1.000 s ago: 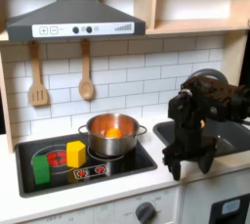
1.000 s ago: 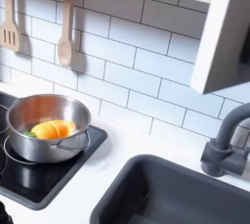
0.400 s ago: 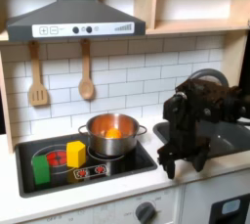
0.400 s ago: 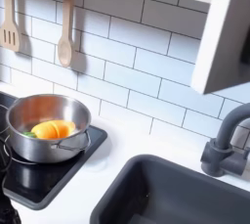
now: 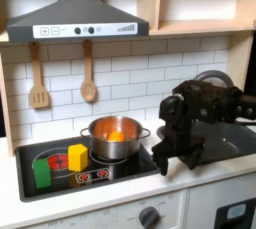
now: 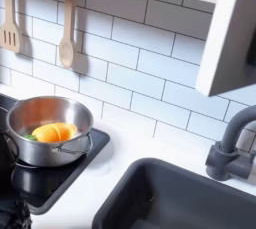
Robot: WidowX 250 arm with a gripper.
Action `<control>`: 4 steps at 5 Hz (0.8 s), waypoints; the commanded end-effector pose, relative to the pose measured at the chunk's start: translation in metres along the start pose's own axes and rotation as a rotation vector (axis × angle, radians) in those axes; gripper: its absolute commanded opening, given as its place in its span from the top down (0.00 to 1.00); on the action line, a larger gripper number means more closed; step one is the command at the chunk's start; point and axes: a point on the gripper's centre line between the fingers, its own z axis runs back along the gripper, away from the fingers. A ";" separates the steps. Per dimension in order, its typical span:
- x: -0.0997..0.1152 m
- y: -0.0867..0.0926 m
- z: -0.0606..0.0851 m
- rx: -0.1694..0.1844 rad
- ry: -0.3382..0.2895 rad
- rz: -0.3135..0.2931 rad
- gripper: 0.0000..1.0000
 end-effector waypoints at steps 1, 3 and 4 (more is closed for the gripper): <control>0.043 0.014 0.014 0.070 -0.141 -0.008 0.00; 0.075 0.023 0.034 0.070 -0.186 -0.008 0.00; 0.097 0.026 0.050 0.067 -0.266 0.004 0.00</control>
